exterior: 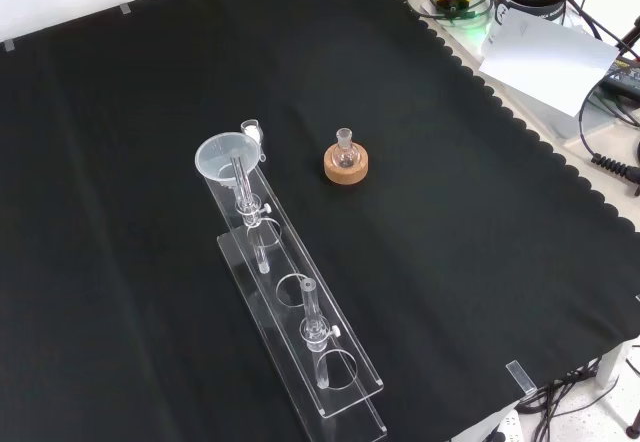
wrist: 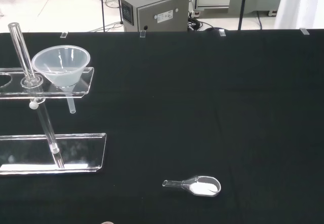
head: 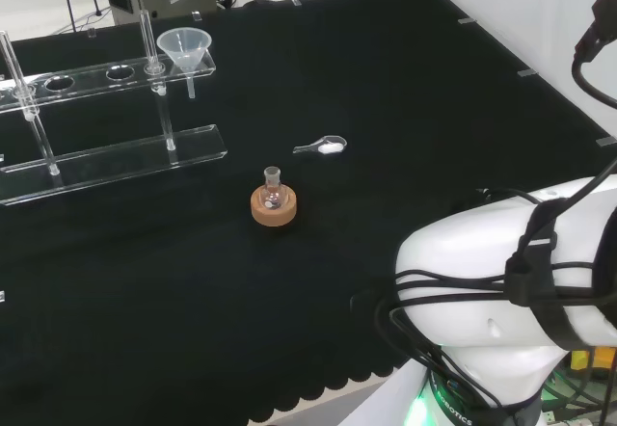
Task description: Pick up the funnel from the transparent funnel stand.
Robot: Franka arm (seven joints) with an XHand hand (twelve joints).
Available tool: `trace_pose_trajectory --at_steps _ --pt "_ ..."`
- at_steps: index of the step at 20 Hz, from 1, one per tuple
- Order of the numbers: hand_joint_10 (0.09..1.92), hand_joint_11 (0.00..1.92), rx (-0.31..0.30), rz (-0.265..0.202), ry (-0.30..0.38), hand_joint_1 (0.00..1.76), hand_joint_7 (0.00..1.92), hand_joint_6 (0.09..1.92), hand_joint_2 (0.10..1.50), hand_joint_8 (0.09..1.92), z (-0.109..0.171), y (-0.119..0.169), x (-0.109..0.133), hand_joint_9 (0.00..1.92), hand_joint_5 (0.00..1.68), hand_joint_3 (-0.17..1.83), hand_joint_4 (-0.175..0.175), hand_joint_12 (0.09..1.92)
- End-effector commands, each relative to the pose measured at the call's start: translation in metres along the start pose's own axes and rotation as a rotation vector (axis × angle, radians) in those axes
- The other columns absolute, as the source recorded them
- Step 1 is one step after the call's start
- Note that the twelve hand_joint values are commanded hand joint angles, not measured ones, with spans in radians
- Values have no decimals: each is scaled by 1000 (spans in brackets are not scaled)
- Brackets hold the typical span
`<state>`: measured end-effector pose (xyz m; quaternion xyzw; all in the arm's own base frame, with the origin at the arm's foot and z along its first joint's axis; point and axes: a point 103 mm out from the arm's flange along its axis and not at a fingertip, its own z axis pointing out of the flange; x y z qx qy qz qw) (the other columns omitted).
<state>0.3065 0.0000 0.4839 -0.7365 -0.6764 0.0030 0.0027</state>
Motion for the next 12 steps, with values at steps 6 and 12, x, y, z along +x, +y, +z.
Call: trace_pose_trajectory --at_steps 6,12 --pt "607 55 -6 9 -11 0 31 95 1214 502 1 3 1 216 299 382 -13 1357" --pt "606 57 13 21 -14 0 33 87 1220 502 12 17 -1 218 308 371 -13 1358"
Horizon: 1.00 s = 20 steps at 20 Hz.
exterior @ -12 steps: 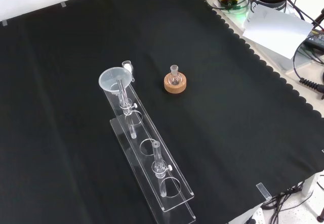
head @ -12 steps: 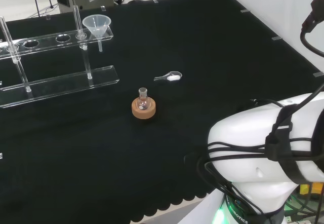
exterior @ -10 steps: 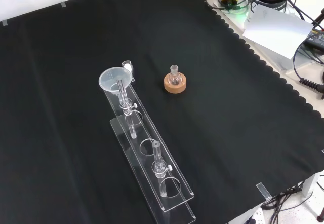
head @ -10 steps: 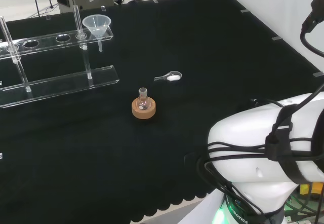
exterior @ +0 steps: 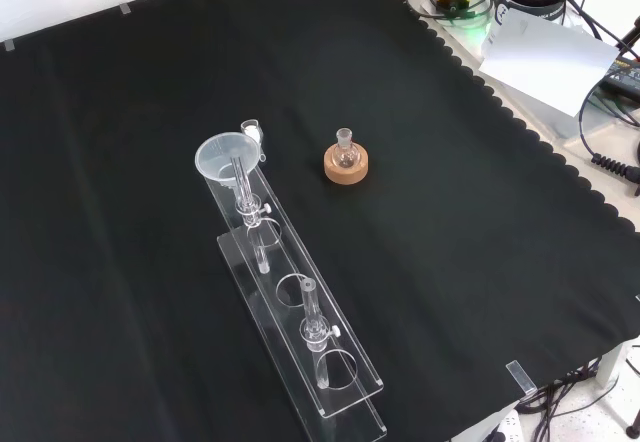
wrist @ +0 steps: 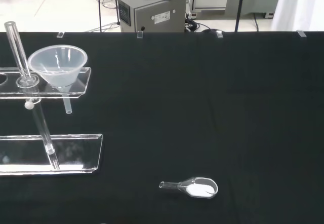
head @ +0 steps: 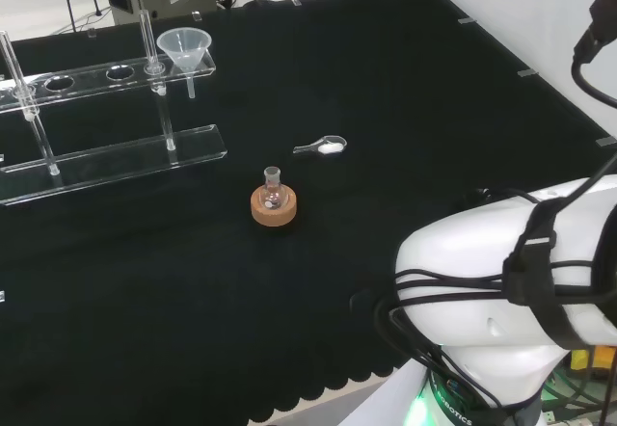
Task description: Pick up the funnel from the transparent funnel stand.
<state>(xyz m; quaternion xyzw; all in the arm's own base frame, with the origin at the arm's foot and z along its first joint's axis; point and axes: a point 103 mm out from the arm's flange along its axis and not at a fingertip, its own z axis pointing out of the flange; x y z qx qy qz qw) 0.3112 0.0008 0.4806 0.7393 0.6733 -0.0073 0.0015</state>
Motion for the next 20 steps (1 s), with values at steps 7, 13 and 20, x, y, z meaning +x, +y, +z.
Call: trace_pose_trajectory --at_steps 7,13,20 --pt "607 59 48 19 -18 0 35 87 1223 502 28 49 1 222 311 365 -13 1358" --pt "609 49 93 -14 -23 0 51 87 1223 506 59 111 1 230 315 344 -15 1368" --pt "608 31 146 -86 14 0 56 87 1220 506 93 193 8 226 312 329 -17 1374"
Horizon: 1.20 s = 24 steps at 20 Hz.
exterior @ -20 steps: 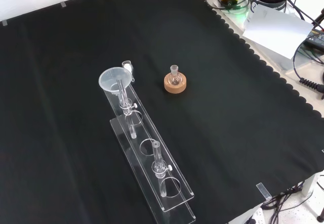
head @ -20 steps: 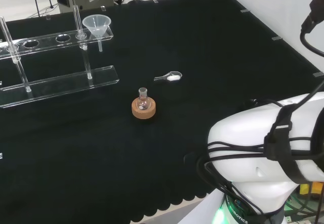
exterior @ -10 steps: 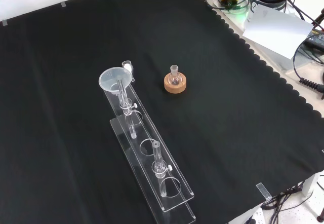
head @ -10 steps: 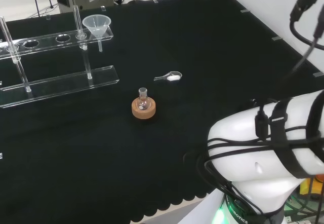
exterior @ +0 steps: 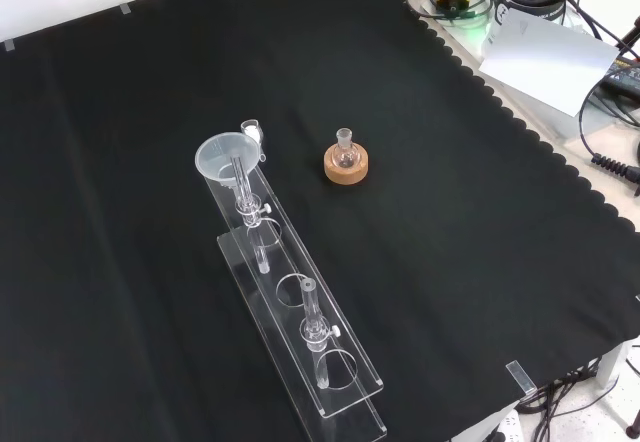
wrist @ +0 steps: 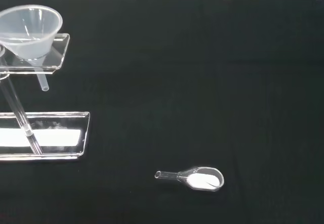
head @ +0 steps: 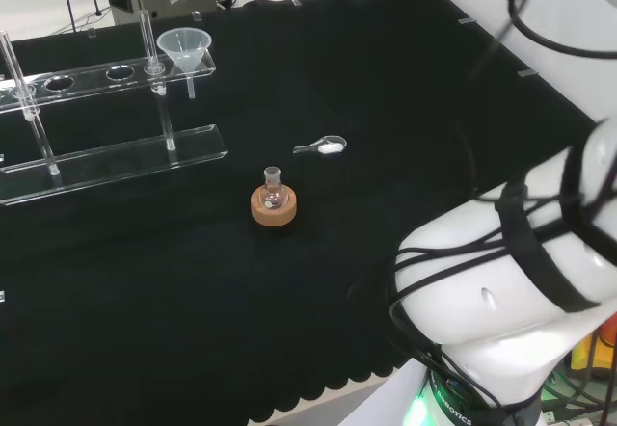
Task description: Pick up the funnel from the transparent funnel stand.
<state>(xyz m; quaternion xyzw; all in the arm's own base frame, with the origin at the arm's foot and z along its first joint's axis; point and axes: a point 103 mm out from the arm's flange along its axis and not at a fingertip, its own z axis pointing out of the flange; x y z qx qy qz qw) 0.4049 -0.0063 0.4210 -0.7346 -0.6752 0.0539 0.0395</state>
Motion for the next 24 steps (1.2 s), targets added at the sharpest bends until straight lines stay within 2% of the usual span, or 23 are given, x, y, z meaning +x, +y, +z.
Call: trace_pose_trajectory --at_steps 1,6,10,16,24 --pt "608 30 28 -90 19 0 56 87 1220 506 25 110 8 226 312 328 -17 1374" --pt "607 23 53 -124 13 0 55 87 1220 505 41 143 30 221 310 324 -18 1377" --pt "610 20 78 -166 9 0 61 87 1218 508 59 153 54 225 306 319 -19 1380" --pt "632 36 137 -198 -13 90 90 87 1160 526 76 170 82 260 289 283 -30 1394" --pt "645 47 193 -239 -42 144 106 87 1124 547 87 185 105 272 269 265 -32 1399"
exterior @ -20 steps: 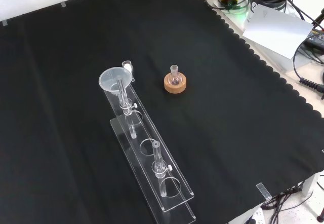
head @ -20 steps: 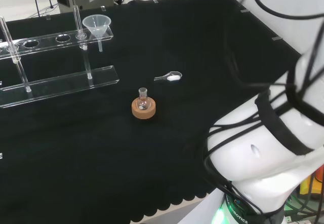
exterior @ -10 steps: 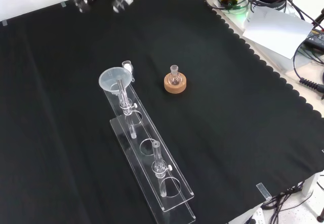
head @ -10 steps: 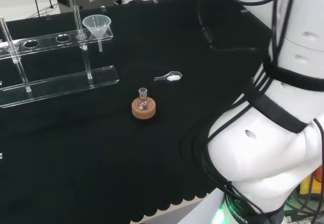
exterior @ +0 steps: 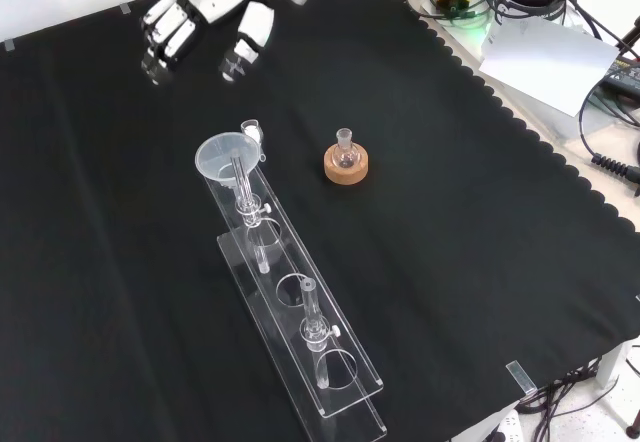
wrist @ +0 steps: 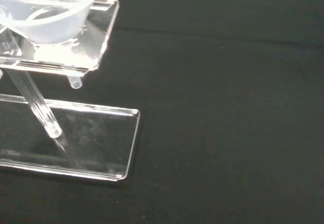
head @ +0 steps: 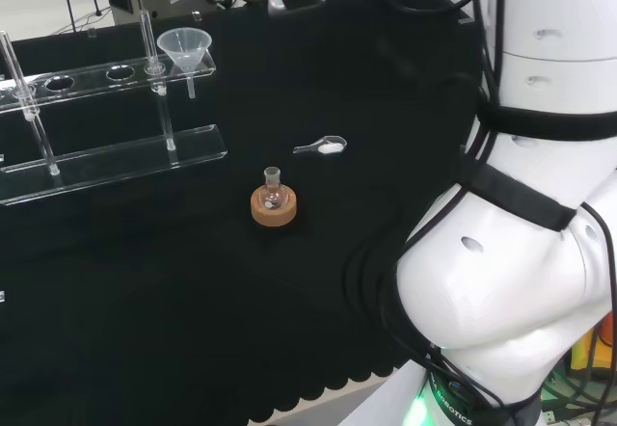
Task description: Pick up the funnel from the transparent funnel stand.
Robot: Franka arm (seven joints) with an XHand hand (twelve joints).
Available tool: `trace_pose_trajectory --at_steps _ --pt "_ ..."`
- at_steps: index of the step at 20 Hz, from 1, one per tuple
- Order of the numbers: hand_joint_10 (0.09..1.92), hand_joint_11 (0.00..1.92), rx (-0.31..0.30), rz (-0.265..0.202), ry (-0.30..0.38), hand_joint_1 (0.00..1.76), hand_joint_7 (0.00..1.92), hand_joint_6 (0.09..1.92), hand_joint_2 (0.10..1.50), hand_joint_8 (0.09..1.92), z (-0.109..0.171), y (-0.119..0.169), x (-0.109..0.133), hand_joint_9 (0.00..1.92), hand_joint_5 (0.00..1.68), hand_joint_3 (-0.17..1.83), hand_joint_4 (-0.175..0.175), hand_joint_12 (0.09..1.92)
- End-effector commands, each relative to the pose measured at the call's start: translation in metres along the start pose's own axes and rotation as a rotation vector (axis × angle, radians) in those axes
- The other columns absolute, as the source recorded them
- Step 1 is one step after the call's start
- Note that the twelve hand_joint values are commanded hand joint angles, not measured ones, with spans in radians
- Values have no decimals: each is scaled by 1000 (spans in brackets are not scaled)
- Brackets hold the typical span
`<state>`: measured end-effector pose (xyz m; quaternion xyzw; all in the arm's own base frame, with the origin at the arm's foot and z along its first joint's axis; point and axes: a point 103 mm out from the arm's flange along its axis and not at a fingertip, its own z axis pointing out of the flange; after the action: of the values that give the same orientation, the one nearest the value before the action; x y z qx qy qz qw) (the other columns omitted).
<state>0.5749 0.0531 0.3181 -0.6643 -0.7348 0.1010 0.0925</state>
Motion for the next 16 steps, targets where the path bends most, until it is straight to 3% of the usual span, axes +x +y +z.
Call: trace_pose_trajectory --at_steps 1,11,16 --pt "645 46 64 -57 -37 151 102 87 1116 548 8 17 28 268 264 263 -31 1399" --pt "700 114 152 -97 -34 408 36 87 903 637 21 34 42 270 206 195 -26 1446" --pt "742 205 201 -118 -56 468 0 87 814 642 24 41 49 279 136 174 -53 1468"
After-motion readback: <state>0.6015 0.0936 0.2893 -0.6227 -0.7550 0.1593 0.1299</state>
